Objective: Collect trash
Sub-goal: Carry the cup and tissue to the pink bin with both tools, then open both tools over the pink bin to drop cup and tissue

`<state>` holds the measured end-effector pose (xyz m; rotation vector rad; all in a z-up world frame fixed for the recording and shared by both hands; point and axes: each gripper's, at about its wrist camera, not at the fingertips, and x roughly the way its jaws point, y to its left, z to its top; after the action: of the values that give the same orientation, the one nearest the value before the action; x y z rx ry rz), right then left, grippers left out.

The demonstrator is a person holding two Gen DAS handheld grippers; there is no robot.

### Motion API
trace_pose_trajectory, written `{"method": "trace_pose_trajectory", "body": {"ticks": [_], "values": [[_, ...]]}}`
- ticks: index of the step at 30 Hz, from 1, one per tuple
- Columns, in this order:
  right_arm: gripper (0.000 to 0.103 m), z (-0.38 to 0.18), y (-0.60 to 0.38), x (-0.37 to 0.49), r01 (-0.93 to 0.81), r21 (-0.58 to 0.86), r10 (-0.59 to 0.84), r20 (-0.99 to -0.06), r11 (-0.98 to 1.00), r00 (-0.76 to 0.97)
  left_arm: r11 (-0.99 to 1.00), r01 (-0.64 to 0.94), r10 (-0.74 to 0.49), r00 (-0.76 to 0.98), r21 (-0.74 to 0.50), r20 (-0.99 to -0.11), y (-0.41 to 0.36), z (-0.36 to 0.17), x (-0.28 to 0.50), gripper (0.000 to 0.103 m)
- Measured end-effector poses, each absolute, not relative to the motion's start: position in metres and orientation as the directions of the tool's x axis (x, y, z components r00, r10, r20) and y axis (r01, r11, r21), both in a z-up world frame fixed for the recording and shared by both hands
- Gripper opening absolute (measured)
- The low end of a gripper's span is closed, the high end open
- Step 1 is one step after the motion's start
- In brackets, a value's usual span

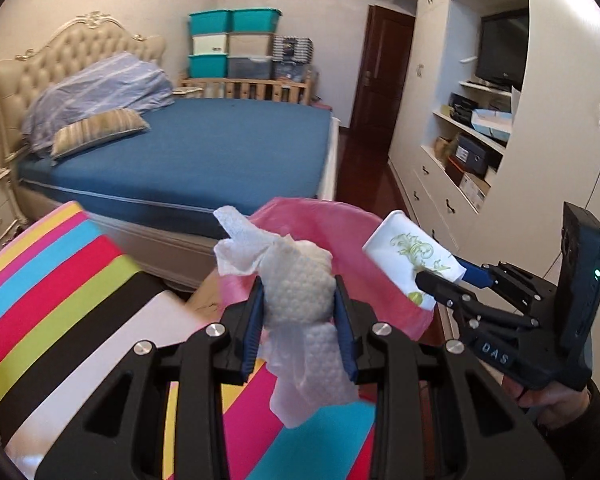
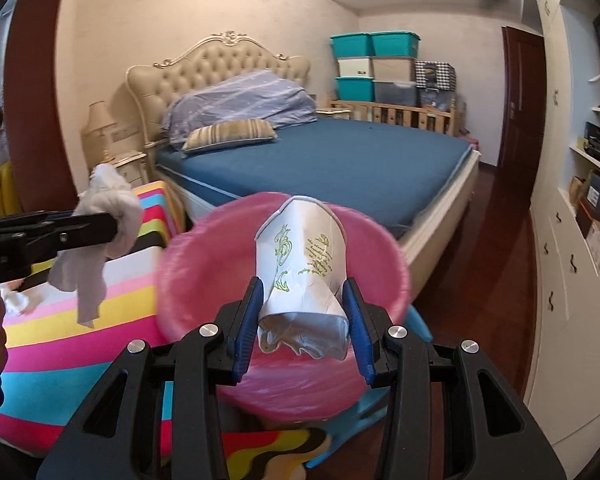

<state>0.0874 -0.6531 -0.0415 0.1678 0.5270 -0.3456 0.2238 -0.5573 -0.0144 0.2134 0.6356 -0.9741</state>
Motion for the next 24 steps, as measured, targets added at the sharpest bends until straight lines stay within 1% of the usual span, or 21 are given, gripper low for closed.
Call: {"method": "trace_pose_trajectory", "body": {"ticks": [3, 5, 6, 8, 9, 11, 12, 13, 14, 17, 19, 22, 24], "values": [[0.041, -0.045, -0.665, 0.087, 0.371, 0.083, -0.277, -0.521, 0.925, 0.807, 0.547, 0.825, -0.709, 0.367, -0.142, -0.603, -0.595, -0.022, 0.239, 0.033], [0.041, -0.047, -0.671, 0.088, 0.370, 0.090, -0.273, -0.522, 0.925, 0.808, 0.532, 0.826, -0.725, 0.332, -0.184, -0.604, -0.613, -0.028, 0.247, 0.037], [0.042, -0.048, -0.678, 0.087, 0.364, 0.098, -0.265, -0.518, 0.926, 0.813, 0.530, 0.825, -0.728, 0.325, -0.195, -0.604, -0.616, -0.031, 0.250, 0.040], [0.043, -0.046, -0.685, 0.090, 0.353, 0.102, -0.257, -0.506, 0.930, 0.823, 0.542, 0.815, -0.725, 0.328, -0.207, -0.605, -0.620, -0.034, 0.257, 0.068], [0.047, -0.045, -0.685, 0.093, 0.359, 0.095, -0.265, -0.508, 0.928, 0.819, 0.569, 0.797, -0.715, 0.358, -0.203, -0.600, -0.619, -0.034, 0.261, 0.071], [0.049, -0.040, -0.682, 0.094, 0.359, 0.109, -0.260, -0.501, 0.927, 0.825, 0.605, 0.772, -0.700, 0.401, -0.194, -0.591, -0.604, -0.032, 0.263, 0.081], [0.057, -0.037, -0.680, 0.092, 0.356, 0.116, -0.258, -0.490, 0.927, 0.833, 0.620, 0.761, -0.694, 0.418, -0.191, -0.586, -0.594, -0.030, 0.265, 0.083], [0.065, -0.033, -0.676, 0.092, 0.359, 0.114, -0.264, -0.484, 0.926, 0.834, 0.632, 0.752, -0.689, 0.435, -0.188, -0.579, -0.586, -0.028, 0.267, 0.088], [0.065, -0.030, -0.672, 0.089, 0.366, 0.110, -0.275, -0.474, 0.924, 0.837, 0.646, 0.742, -0.681, 0.453, -0.179, -0.576, -0.580, -0.026, 0.267, 0.093], [0.065, -0.024, -0.655, 0.082, 0.360, 0.106, -0.273, -0.465, 0.927, 0.842, 0.694, 0.711, -0.639, 0.538, -0.111, -0.550, -0.543, -0.018, 0.258, 0.098], [0.065, -0.022, -0.641, 0.078, 0.355, 0.101, -0.271, -0.469, 0.929, 0.841, 0.730, 0.680, -0.604, 0.591, -0.072, -0.535, -0.506, -0.016, 0.248, 0.098], [0.066, -0.019, -0.623, 0.077, 0.325, 0.113, -0.236, -0.476, 0.939, 0.847, 0.768, 0.636, -0.572, 0.629, -0.075, -0.526, -0.450, -0.019, 0.236, 0.098], [0.071, -0.021, -0.597, 0.078, 0.283, 0.102, -0.201, -0.483, 0.954, 0.852, 0.789, 0.607, -0.554, 0.632, -0.098, -0.542, -0.418, -0.022, 0.228, 0.098]]}}
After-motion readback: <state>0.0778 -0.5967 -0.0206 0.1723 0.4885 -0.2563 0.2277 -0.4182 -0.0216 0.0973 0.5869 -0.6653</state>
